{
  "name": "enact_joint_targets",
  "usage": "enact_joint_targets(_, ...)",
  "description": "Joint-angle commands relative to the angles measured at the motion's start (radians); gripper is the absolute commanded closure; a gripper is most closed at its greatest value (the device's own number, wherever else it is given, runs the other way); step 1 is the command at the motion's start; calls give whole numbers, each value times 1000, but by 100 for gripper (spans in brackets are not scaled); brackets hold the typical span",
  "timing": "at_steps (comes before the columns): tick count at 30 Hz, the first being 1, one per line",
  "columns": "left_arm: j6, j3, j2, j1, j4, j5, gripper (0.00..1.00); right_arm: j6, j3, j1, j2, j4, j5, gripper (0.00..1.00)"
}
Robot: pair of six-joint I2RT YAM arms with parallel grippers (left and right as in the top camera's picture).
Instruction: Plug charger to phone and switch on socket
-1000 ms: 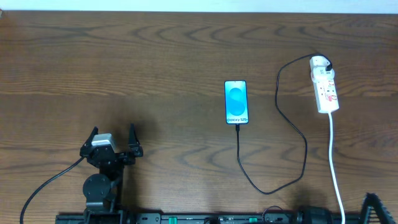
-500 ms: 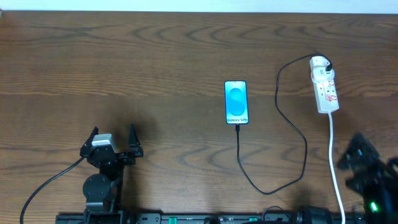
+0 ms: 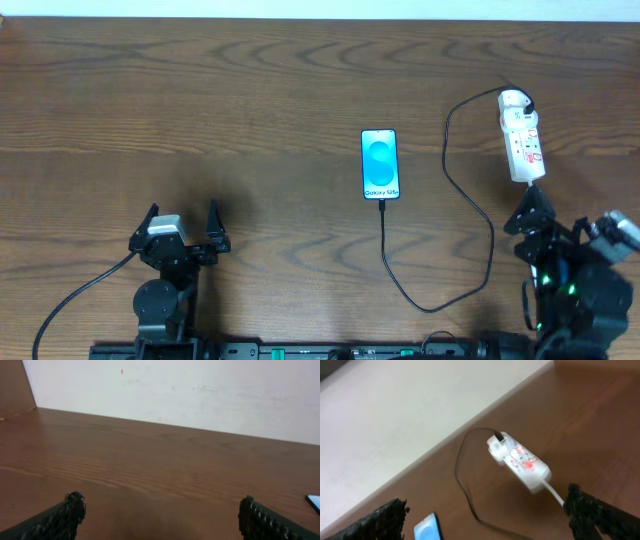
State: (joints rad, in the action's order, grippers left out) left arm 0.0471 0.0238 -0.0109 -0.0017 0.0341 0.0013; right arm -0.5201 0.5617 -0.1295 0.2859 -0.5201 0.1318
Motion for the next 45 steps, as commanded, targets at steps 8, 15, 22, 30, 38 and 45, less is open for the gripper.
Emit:
enact_joint_targets(8,-17,-20,7,0,36,-12,0,-6,-371,-9,-277,426,-39,1)
enact_joint_targets(15,-17,-20,7,0,36,-12,0,6,-496,-9,-280,559,-41,1)
enact_joint_targets(22,-17,-20,7,0,36,-12,0,32,-557,-8,-280,617,-21,1)
enact_joint_targets(30,-17,-20,7,0,36,-12,0,132,-557,-7,-281,586,-69,1)
enact_joint_targets(38,-17,-20,7,0,36,-12,0,238,-557,-7,-280,448,-153,1)
enact_joint_targets(45,-17,-20,7,0,36,-12,0,252,-557,-7,-280,448,-153,1)
